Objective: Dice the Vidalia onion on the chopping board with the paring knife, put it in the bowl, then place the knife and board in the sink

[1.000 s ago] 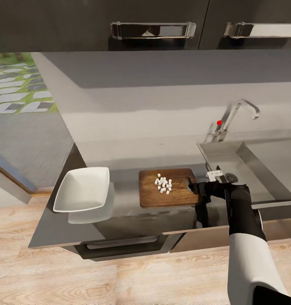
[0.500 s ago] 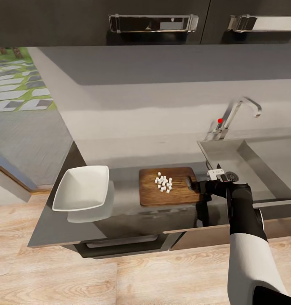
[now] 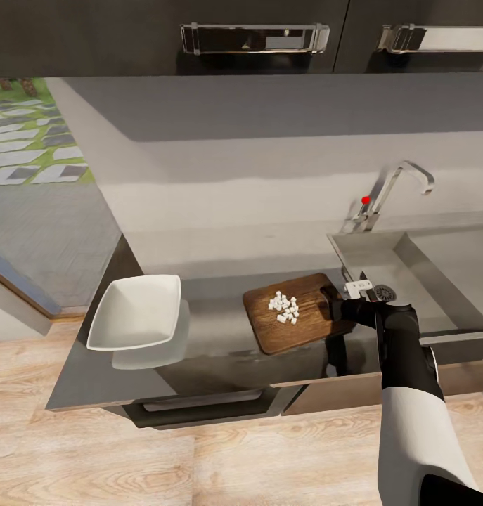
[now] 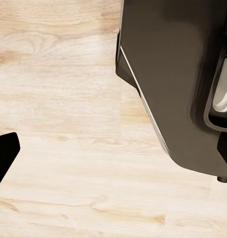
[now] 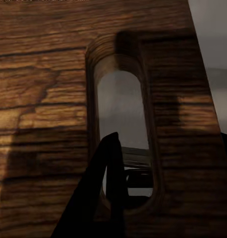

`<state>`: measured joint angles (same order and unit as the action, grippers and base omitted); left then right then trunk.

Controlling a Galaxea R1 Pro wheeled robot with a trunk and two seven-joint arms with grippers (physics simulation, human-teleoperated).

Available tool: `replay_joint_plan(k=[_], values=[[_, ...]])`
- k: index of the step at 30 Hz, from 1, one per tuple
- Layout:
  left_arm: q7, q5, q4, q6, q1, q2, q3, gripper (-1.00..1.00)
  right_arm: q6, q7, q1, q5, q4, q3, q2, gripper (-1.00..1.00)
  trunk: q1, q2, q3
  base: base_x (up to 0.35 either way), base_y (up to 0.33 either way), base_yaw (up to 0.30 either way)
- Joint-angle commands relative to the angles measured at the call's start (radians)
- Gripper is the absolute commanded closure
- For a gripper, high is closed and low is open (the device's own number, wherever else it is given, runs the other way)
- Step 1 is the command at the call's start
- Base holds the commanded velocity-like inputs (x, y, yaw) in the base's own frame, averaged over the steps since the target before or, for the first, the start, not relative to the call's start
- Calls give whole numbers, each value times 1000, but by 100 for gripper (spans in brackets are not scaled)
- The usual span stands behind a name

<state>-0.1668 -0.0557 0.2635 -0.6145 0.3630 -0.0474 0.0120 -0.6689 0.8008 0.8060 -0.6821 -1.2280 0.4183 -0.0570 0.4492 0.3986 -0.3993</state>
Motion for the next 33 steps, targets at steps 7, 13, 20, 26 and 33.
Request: replay_joint_plan(k=[7,13,20,26,33], values=[[0,-6,2,-2,1,0,2,-100,-9,11,1,-8,28,2,-1,100,1,1,-1,0,0,0],[0,-6,2,-2,1,0,2,-100,-9,11,1,-7,28,3,-1,100,1,1,7,0,0,0],[0,-6,2,-2,1,0,2,-100,-9,11,1,-7,28,3,-1,100,1,1,18,0,0,0],[0,-6,2,-2,1,0,2,-100,-10,11,1,-7,28,3,-1,100,1,1,28,0,0,0],[0,-6,2,-2,1,0,2,-100,-10,11,1,-7,28,3,-1,100,1,1,39,0,0,0]])
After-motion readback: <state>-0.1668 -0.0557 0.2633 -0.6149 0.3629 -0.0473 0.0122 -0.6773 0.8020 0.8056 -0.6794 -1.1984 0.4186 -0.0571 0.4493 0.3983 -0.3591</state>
